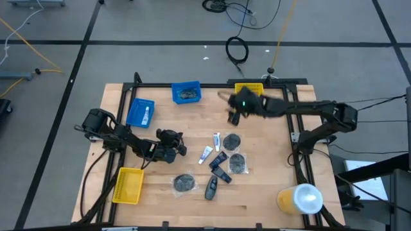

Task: Pick & Place Travel size toiletries
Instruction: Put the blue shave cream into the bottom yellow bin

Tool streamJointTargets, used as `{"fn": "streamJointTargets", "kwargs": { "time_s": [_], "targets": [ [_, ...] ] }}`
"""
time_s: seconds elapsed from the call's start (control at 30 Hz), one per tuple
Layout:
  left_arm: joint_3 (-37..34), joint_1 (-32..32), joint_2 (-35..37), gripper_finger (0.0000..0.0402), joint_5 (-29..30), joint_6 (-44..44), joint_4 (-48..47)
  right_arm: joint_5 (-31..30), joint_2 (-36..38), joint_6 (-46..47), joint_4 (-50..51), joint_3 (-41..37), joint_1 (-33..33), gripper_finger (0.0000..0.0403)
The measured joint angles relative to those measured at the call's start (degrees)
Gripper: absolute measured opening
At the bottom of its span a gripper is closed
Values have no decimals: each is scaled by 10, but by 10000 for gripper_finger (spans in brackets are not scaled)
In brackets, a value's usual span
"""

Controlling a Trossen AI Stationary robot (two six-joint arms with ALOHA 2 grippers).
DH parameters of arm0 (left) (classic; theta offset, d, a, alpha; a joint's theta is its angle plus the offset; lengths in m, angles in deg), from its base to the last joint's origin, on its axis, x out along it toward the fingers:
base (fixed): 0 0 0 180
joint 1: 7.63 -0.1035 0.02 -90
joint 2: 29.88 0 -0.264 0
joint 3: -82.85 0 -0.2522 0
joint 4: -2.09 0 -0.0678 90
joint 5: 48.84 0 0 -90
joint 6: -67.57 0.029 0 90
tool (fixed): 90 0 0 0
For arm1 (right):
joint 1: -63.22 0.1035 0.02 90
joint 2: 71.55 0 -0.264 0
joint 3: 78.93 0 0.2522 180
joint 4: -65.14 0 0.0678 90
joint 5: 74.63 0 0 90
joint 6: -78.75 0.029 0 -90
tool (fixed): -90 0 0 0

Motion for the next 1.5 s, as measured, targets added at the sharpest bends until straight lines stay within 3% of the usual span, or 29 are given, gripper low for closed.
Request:
{"fn": "streamJointTargets", "kwargs": {
  "time_s": [0.33, 0.6, 0.77, 0.97, 1.2, 1.37, 1.5],
  "targets": [
    [0, 0, 0, 19, 0, -6, 16, 118, -23, 29, -456, -255, 152, 253],
    [15, -37, 0, 19, -23, 11, 174, 99, -23, 109, -672, -393, 187, 253],
    [94, -101, 0, 19, -159, 102, 145, 38, -23, 117, -711, -441, 196, 253],
    [225, -149, 0, 40, -292, 197, -58, 27, -23, 140, -712, -458, 210, 253],
    [340, -156, 0, 148, -427, 203, -329, 27, -23, 142, -712, -458, 223, 253],
    [349, -125, 0, 232, -522, 176, -355, 27, -23, 142, -712, -458, 230, 253],
    [349, -81, 0, 273, -528, 152, -353, 27, -23, 141, -712, -458, 235, 253]
  ]
}}
